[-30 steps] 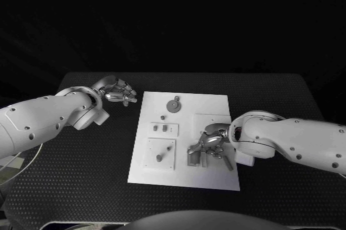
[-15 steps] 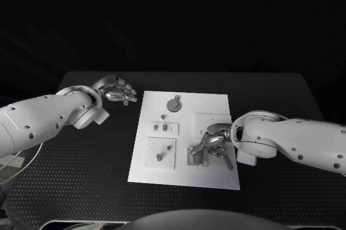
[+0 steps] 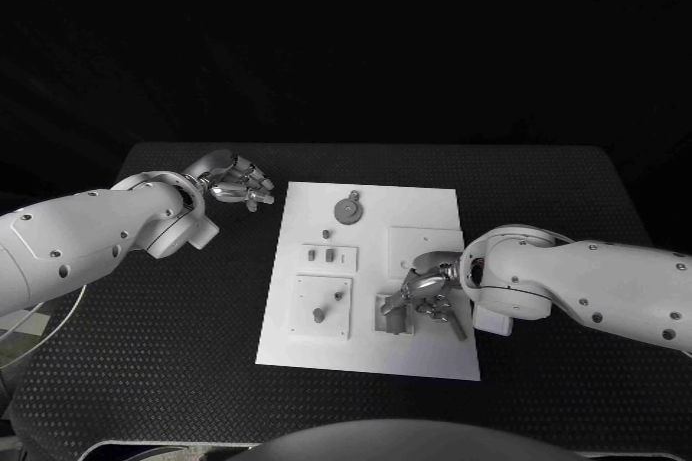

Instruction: Assemble the parts on the task board

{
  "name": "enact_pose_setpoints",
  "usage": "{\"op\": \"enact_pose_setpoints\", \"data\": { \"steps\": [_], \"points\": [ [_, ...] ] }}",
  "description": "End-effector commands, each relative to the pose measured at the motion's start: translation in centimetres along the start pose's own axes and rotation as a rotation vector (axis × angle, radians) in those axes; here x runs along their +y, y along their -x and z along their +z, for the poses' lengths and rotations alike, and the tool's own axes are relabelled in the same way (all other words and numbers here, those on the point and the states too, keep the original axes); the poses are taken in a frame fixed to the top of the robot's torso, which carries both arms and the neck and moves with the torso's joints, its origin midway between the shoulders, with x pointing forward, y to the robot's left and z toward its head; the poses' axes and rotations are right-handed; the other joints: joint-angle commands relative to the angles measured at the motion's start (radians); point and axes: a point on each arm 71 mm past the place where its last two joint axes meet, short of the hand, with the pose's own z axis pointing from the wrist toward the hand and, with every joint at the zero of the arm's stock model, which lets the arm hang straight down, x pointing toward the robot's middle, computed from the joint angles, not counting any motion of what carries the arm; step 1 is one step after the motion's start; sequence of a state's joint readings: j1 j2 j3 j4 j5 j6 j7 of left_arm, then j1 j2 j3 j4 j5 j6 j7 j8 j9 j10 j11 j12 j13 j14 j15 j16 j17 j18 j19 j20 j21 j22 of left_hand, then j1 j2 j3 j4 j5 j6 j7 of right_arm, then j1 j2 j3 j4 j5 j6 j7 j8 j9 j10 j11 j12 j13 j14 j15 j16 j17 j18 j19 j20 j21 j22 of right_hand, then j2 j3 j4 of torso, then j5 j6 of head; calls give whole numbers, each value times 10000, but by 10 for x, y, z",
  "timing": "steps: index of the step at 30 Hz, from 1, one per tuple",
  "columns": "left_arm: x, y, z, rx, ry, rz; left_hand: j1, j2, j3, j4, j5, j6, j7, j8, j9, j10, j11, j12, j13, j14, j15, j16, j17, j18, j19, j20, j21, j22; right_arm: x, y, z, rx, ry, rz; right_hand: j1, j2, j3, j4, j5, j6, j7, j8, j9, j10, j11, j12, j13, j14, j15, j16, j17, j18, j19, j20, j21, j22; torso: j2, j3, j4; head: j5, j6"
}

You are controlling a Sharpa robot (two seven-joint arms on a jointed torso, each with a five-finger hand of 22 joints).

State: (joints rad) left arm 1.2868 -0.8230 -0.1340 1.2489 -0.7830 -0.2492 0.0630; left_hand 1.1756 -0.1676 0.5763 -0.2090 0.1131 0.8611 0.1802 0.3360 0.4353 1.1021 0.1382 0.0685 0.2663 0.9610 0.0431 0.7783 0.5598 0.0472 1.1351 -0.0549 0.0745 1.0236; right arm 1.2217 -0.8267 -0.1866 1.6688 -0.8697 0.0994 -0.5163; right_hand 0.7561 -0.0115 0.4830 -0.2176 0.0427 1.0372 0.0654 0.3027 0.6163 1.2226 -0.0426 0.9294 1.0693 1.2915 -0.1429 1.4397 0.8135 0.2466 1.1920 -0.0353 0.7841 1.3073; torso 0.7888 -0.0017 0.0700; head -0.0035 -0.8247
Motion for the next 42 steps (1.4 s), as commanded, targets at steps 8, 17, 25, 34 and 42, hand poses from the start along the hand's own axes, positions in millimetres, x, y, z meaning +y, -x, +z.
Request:
{"op": "enact_pose_setpoints", "data": {
  "steps": [8, 17, 25, 34, 42],
  "points": [
    [-2, -1, 0, 109, -54, -60, 44, 19, -19, 76, 50, -70, -15, 43, -16, -27, 69, -5, -17, 47, 20, -57, 19, 138, 81, 9, -32, 14, 0, -3, 3, 158, -62, -67, -249, -42, 608, -421, 60, 81, 41, -46, 8, 23, -3, 55, -20, -15, -61, 43, -26, 152, 61, -11, -77, 167, -2, -5, 4, -3, -10],
    [-1, -1, 0, 111, -44, -58, 41, 21, -17, 85, 51, -71, -15, 44, -17, -27, 69, -4, -19, 47, 20, -62, 25, 138, 81, 9, -32, 14, -2, 1, 4, -350, -115, 89, -421, -183, 664, -317, 60, 75, 45, -70, 27, 6, 1, 52, -31, -22, -57, 30, -46, 152, 60, -16, -92, 164, 0, -1, -1, -4, -16],
    [-2, -1, 0, 125, -48, -60, 35, 23, -17, 96, 50, -71, -14, 45, -18, -27, 69, -4, -21, 49, 20, -66, 31, 137, 81, 9, -33, 15, -3, 3, 4, -497, -139, 177, -485, -174, 703, -255, 60, 84, 42, -74, 39, 9, -2, 58, -33, -17, -60, 35, -50, 152, 72, -22, -93, 164, -2, -1, 1, -6, -19],
    [-2, -1, 0, 131, -43, -61, 31, 24, -16, 105, 51, -73, -14, 45, -20, -28, 70, -4, -24, 49, 20, -71, 37, 138, 80, 9, -33, 15, -3, 2, 5, -380, -162, 111, -572, -181, 731, -195, 60, 78, 42, -87, 50, 7, -3, 62, -37, -18, -61, 37, -55, 152, 75, -27, -97, 166, 0, -4, 2, 0, -17],
    [-1, -1, 0, 133, -31, -61, 28, 24, -16, 113, 50, -74, -14, 46, -21, -29, 70, -4, -26, 49, 20, -75, 42, 138, 79, 9, -34, 15, -2, 1, 6, -194, -172, 11, -625, -185, 739, -166, 60, 74, 44, -95, 56, 2, -1, 61, -40, -21, -60, 36, -59, 152, 72, -27, -100, 167, -2, -5, 2, 4, -22]
  ]
}}
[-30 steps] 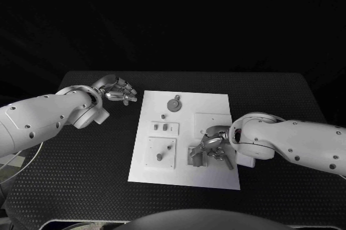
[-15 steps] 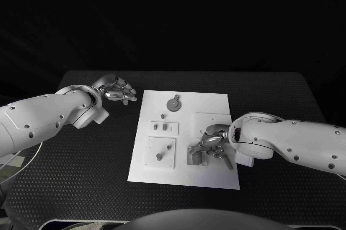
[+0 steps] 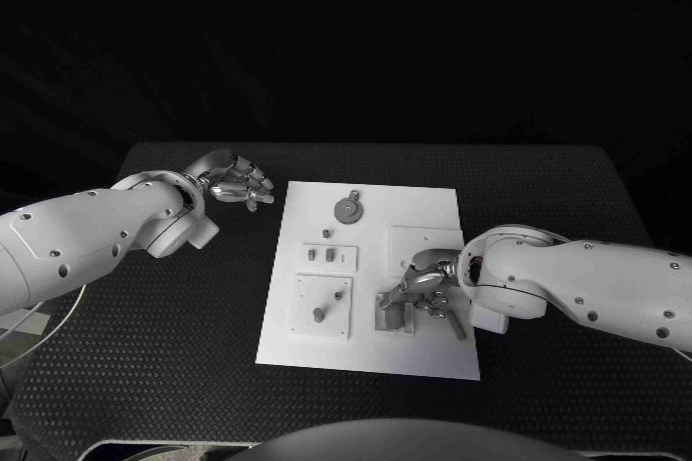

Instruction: Assemble the parts on the task board

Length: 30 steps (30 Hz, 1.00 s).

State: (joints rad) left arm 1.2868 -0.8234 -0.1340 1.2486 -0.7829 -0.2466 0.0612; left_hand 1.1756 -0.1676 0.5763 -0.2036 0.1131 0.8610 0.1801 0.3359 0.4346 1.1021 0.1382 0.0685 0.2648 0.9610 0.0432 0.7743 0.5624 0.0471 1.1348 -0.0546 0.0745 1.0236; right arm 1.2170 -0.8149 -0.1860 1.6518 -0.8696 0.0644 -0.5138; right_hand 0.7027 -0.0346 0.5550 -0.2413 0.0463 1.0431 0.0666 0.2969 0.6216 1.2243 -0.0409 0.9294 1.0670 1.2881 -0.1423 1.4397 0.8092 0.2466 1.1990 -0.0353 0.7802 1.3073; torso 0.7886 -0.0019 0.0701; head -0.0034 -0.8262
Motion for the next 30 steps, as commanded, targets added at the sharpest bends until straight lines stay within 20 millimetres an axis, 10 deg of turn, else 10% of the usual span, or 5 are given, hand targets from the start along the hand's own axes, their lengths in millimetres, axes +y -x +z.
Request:
{"op": "enact_pose_setpoints", "data": {
  "steps": [1, 15, 30],
  "points": [
    [-2, -1, 0, 111, -55, -59, 27, 24, -16, 60, 51, -74, -14, 46, -14, -29, 70, -4, -11, 50, 20, -36, 17, 139, 81, 7, -34, 15, -2, -2, 2, 117, -151, -184, -109, 39, 18, 77, 24, 11, 33, -40, 4, -18, -17, 60, -18, 11, -66, 35, -17, 152, 0, -26, -63, 167, 1, -3, 2, 4, -9],
    [-1, -1, 0, 106, -43, -59, 27, 23, -13, 71, 51, -75, -14, 47, -16, -30, 70, -4, -15, 51, 20, -44, 27, 140, 80, 6, -35, 16, -1, -2, 2, 51, -110, -151, -714, -859, 263, 636, 24, -33, 38, -117, 67, -61, -13, 65, -45, 0, -65, 11, -59, 152, 6, -66, -114, 159, 1, 0, -2, 13, -25],
    [-1, -1, 0, 106, -28, -59, 31, 19, -11, 77, 51, -77, -14, 48, -18, -32, 70, -4, -19, 52, 20, -51, 37, 141, 78, 5, -35, 17, 1, -4, 3, 166, -72, -232, -629, -1030, 435, 695, 25, -41, 41, -130, 105, -67, -10, 82, -44, 6, -63, 18, -66, 152, 21, -81, -107, 173, 1, -3, -1, -3, -42]
  ]
}}
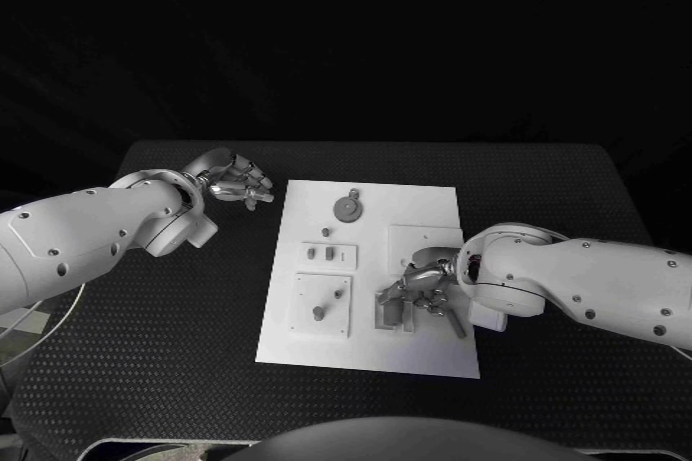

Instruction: Assemble the parts on the task board

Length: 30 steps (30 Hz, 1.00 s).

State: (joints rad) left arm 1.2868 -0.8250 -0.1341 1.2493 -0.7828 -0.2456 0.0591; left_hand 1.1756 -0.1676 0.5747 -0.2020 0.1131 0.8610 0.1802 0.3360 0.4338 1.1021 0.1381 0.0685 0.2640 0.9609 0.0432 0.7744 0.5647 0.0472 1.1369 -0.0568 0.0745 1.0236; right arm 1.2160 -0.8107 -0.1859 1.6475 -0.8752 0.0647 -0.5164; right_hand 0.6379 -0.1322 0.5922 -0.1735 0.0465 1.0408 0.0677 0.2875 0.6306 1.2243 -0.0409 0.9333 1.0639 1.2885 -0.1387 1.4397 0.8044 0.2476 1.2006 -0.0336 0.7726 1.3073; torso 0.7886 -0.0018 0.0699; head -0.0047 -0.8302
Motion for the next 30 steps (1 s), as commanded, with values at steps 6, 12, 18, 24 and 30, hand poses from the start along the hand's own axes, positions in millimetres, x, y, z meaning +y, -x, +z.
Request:
{"op": "enact_pose_setpoints", "data": {
  "steps": [6, 12, 18, 24, 30],
  "points": [
    [-2, -1, 0, 107, -56, -59, 32, 18, 6, 63, 51, -77, -14, 49, -12, -33, 71, -4, -13, 53, 19, -55, 18, 141, 56, 27, -36, 17, 0, -4, 2, 257, -46, -239, -26, -109, 62, 60, 22, -26, 37, -45, 24, -78, -3, 42, -15, -3, -93, 13, -22, 142, 1, -89, -34, 174, 1, -2, 3, 25, -23],
    [-2, -1, 0, 104, -55, -57, 34, 17, 8, 66, 52, -78, -14, 49, -13, -33, 71, -4, -14, 54, 19, -58, 22, 141, 56, 27, -36, 17, 1, -6, 1, 370, -26, -307, -30, -104, 74, 77, 23, -27, 37, -47, 29, -81, -3, 43, -15, -3, -92, 12, -24, 142, 0, -88, -35, 174, 2, -3, 1, 30, -33],
    [-1, -1, 0, 99, -50, -57, 36, 18, 9, 69, 52, -78, -14, 50, -13, -32, 71, -3, -16, 55, 19, -61, 27, 141, 56, 27, -36, 18, 1, -7, 1, 409, -17, -326, -30, -88, 85, 88, 23, -26, 38, -47, 33, -82, -2, 45, -15, -3, -91, 12, -24, 142, -1, -87, -35, 175, 0, -2, 2, 35, -51],
    [-1, -1, 0, 102, -52, -58, 38, 18, 10, 73, 52, -77, -15, 51, -14, -32, 71, -3, -17, 55, 19, -64, 32, 141, 55, 28, -36, 18, 1, -8, 0, 430, -6, -320, -44, -86, 85, 102, 22, -25, 38, -47, 37, -83, -2, 45, -15, -3, -90, 12, -25, 142, -2, -85, -35, 176, -1, 0, 3, 46, -52],
    [-1, 0, 0, 91, -49, -56, 41, 19, 12, 75, 52, -77, -15, 52, -15, -32, 70, -3, -18, 56, 19, -67, 36, 142, 55, 27, -36, 18, 1, -8, -1, 424, -15, -306, -59, -66, 90, 122, 23, -19, 38, -45, 43, -84, -2, 48, -14, -3, -90, 13, -26, 142, -2, -83, -34, 177, -1, 2, -2, 47, -52]
  ]
}}
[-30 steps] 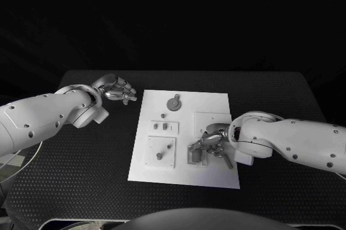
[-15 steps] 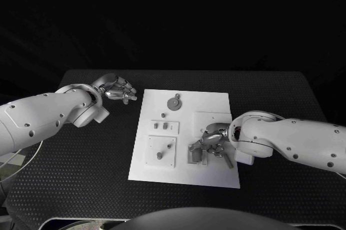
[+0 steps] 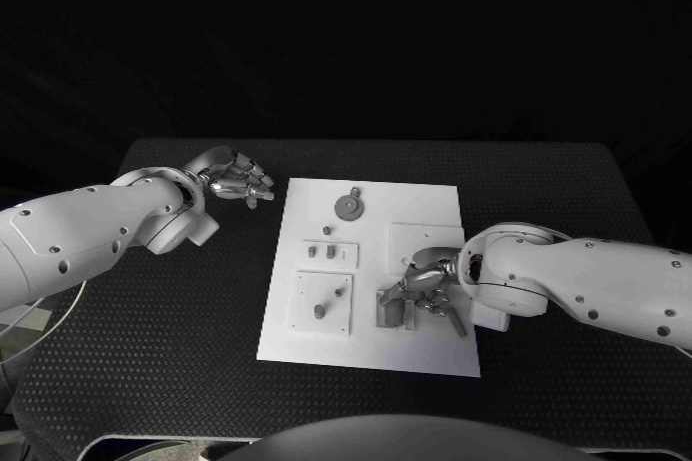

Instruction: Assemble the parts on the task board

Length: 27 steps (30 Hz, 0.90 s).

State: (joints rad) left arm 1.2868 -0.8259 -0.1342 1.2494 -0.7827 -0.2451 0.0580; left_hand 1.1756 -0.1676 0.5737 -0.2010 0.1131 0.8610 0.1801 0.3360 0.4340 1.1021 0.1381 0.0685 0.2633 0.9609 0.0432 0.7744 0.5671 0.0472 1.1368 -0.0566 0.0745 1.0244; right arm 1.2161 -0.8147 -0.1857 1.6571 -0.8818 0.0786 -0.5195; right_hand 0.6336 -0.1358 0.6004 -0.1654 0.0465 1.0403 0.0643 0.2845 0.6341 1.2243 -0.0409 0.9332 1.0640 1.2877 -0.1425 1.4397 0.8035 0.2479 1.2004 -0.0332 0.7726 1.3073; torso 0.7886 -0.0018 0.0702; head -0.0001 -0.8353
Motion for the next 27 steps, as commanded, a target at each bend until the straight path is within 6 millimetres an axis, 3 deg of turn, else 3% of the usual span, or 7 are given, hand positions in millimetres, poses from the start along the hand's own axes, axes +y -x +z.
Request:
{"op": "enact_pose_setpoints", "data": {
  "steps": [1, 12, 20, 27],
  "points": [
    [-2, -1, 0, 92, -69, -56, 41, 19, 22, 65, 52, -77, -15, 52, -16, -32, 70, -3, -11, 56, 19, -68, 12, 141, 57, 25, -36, 11, 0, -5, 1, 291, -22, -158, -17, -29, 8, 42, 23, -14, 71, -15, 8, -84, -2, 49, -16, 5, -53, 13, -17, 139, 1, -87, -34, 177, -1, 0, -6, -6, 5],
    [-2, -1, 0, 96, -64, -56, 40, 19, 23, 72, 52, -78, -14, 54, -17, -32, 71, -2, -14, 58, 20, -73, 19, 140, 57, 26, -35, 11, -1, -4, 2, 223, -36, -113, -119, -99, 3, 136, 23, -20, 72, -27, 26, -92, -1, 53, -18, 2, -52, 14, -21, 139, -7, -82, -36, 179, 2, 0, -5, -8, 5],
    [-2, -1, 0, 103, -69, -57, 41, 18, 24, 75, 52, -79, -14, 54, -18, -32, 71, -2, -15, 58, 20, -76, 23, 141, 57, 26, -35, 12, 0, -5, 2, 331, -7, -163, -121, -443, 136, 291, 22, -60, 78, -60, 50, -111, 4, 54, -26, -5, -51, 2, -33, 139, -7, -95, -43, 176, -1, -3, 0, -13, -2],
    [-2, -1, 1, 100, -72, -56, 44, 18, 25, 76, 51, -79, -14, 54, -19, -32, 71, -2, -16, 59, 20, -79, 27, 141, 57, 26, -35, 12, 0, -5, 2, 270, 5, -125, -87, -822, 407, 709, 24, -94, 95, -90, 103, -122, 18, 65, -32, 2, -36, -3, -47, 139, 18, -98, -43, 174, 0, -2, -2, -15, -5]
  ]
}}
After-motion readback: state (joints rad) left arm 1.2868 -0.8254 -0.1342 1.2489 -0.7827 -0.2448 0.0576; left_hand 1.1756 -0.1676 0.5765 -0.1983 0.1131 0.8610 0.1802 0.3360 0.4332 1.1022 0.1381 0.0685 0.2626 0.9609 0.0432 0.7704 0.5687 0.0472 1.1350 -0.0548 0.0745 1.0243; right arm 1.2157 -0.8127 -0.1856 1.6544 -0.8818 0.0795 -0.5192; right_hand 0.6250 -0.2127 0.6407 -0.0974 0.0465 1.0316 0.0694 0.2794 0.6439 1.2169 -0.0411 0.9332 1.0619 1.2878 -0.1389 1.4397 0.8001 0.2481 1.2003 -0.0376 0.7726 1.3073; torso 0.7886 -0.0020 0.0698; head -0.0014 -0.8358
